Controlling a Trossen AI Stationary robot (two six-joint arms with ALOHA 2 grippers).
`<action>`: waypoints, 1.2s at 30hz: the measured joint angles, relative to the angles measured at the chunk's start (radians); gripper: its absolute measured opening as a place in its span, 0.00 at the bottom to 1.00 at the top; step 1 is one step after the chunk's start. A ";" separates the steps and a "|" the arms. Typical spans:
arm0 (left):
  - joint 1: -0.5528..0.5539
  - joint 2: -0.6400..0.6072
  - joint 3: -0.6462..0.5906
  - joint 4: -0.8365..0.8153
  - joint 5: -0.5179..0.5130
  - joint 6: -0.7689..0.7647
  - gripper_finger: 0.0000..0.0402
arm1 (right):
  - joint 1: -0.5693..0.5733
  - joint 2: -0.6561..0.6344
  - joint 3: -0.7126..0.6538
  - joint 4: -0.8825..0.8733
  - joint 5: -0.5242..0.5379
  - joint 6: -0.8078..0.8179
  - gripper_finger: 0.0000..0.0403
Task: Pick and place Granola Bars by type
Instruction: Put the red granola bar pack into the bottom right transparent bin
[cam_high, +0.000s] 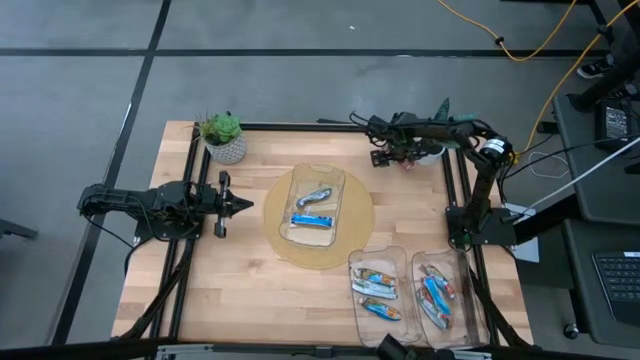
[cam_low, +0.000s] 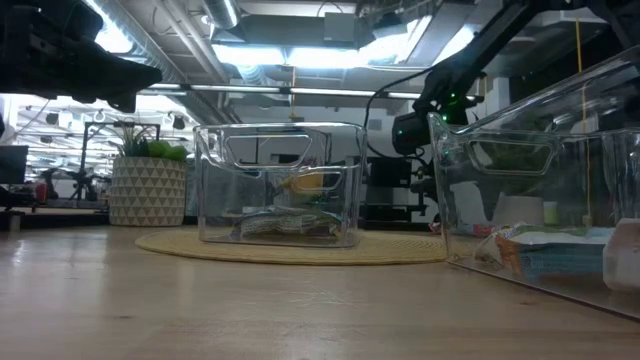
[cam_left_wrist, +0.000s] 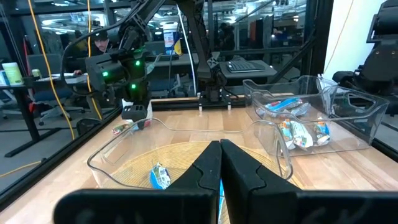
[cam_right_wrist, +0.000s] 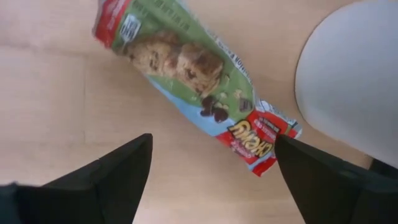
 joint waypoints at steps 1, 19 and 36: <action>0.000 0.000 0.000 0.000 0.000 0.000 0.00 | -0.003 0.000 0.000 0.006 -0.002 0.008 0.84; 0.000 0.000 0.000 0.000 0.000 0.000 0.00 | -0.025 0.000 0.000 0.008 -0.103 0.056 0.84; 0.000 0.000 0.000 0.000 0.000 0.000 0.00 | 0.002 0.047 0.031 0.011 -0.154 0.030 0.84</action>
